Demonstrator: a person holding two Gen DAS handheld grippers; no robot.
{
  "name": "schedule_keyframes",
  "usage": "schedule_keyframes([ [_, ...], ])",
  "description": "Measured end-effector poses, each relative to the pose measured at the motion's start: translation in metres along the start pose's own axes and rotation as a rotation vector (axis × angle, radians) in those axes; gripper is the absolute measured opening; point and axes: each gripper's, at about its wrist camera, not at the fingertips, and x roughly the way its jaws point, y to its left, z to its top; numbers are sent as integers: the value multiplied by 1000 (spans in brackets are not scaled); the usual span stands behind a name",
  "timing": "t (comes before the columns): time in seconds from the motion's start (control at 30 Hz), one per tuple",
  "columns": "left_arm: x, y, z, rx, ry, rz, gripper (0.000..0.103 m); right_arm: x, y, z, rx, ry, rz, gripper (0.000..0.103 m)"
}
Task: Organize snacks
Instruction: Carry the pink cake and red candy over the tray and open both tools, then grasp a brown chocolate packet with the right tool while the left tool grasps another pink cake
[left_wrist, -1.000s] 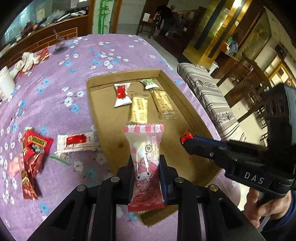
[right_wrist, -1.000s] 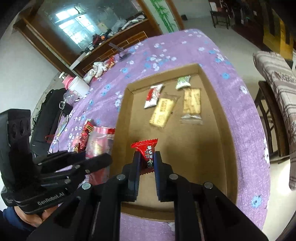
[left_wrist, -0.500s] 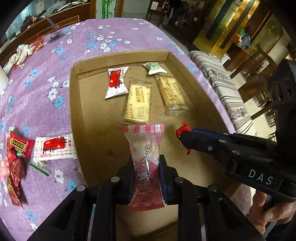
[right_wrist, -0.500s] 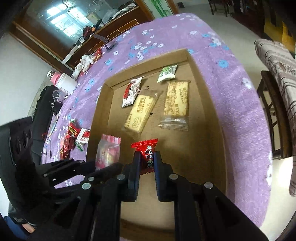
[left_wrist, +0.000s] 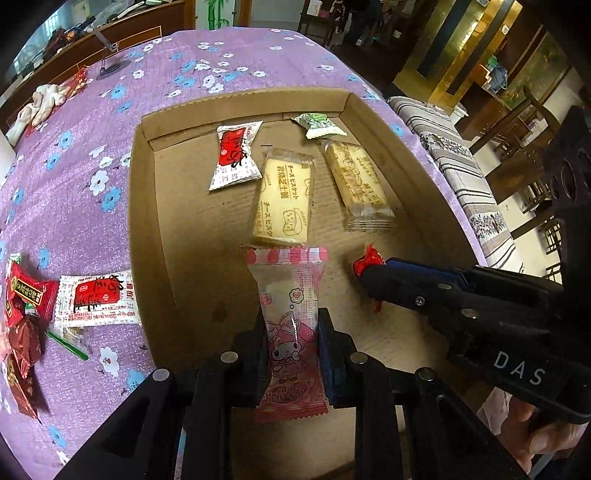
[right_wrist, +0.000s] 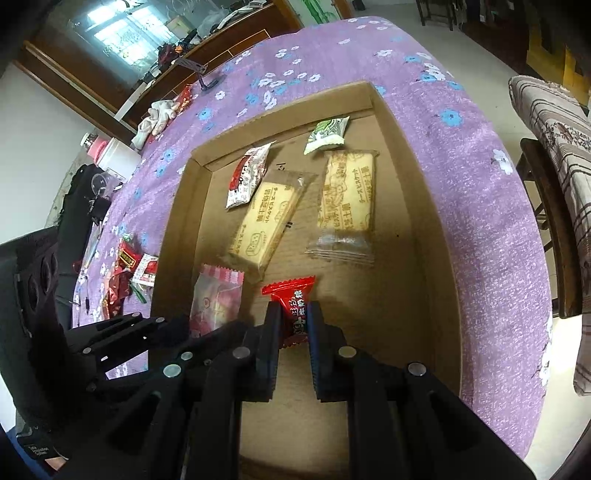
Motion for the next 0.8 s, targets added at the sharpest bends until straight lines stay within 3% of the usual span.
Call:
schedule_keyframes([
  [0.07, -1, 0, 0, 8, 3, -1, 24, -2, 0, 0, 5, -6, -8, 15],
  [0.2, -5, 2, 1, -2, -9, -16, 39, -7, 0, -3, 13, -18, -18, 15],
  [0.47, -34, 7, -9, -2, -55, -42, 39, -34, 7, -11, 28, -62, -21, 15],
  [0.8, -88, 56, -49, -116, -138, 4, 39, -30, 68, -17, -73, -28, 81, 17],
])
